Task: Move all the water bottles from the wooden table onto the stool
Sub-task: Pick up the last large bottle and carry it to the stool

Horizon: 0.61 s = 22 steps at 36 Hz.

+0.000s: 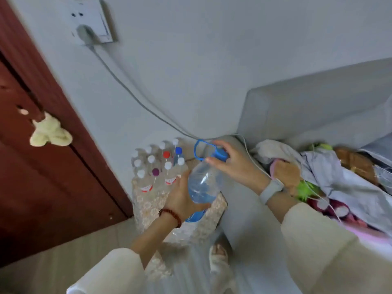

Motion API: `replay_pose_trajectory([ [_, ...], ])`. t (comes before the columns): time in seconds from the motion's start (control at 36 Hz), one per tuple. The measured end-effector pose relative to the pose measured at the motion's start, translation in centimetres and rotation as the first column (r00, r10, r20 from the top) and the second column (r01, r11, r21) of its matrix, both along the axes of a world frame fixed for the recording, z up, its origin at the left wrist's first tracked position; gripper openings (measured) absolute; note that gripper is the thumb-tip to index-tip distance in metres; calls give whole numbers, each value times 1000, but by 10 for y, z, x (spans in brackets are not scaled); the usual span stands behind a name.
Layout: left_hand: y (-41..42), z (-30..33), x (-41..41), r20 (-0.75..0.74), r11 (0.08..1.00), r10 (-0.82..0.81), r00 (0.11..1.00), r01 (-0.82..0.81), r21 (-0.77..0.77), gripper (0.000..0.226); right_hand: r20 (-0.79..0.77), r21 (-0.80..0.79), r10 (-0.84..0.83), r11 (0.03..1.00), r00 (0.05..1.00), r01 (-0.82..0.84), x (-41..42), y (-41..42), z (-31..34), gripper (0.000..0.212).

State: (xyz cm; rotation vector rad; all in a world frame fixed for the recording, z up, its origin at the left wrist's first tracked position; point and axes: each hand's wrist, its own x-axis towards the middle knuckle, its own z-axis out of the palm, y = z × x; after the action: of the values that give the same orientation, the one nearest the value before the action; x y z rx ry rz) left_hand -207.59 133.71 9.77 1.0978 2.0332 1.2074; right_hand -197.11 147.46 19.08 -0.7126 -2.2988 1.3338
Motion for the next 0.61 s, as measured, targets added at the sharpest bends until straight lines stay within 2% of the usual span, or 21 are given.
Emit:
replay_pose_trajectory([
  [0.08,51,-22,-20,-59,998,18,998,-22,-67,107,138,216,59,972,989,-88,-36,59,-15,35],
  [0.14,82,-34,-33,-21,995,47,999,-49,-86,108,258,225,163,948,952,-224,-55,95,-29,36],
  [0.22,122,-56,-45,-16,990,62,998,-64,-127,106,445,223,291,880,847,-420,-75,139,-48,43],
  [0.31,150,-75,-53,19,981,135,991,-131,-145,103,450,241,276,878,849,-413,-92,167,-63,36],
  [0.36,169,-85,-59,65,982,115,991,-104,-161,99,427,253,272,880,863,-403,-104,180,-73,29],
  [0.42,182,-92,-70,48,983,81,996,-72,-171,93,417,275,270,873,868,-404,-118,189,-83,25],
  [0.47,185,-96,-88,-113,962,82,990,-108,-252,88,431,316,260,853,864,-415,-133,195,-96,27],
  [0.53,180,-101,-108,-328,890,34,944,-178,-420,78,461,362,252,822,851,-440,-147,200,-111,29],
  [0.61,171,-112,-137,-452,768,20,892,-303,-564,64,523,398,243,778,817,-486,-162,206,-136,30],
])
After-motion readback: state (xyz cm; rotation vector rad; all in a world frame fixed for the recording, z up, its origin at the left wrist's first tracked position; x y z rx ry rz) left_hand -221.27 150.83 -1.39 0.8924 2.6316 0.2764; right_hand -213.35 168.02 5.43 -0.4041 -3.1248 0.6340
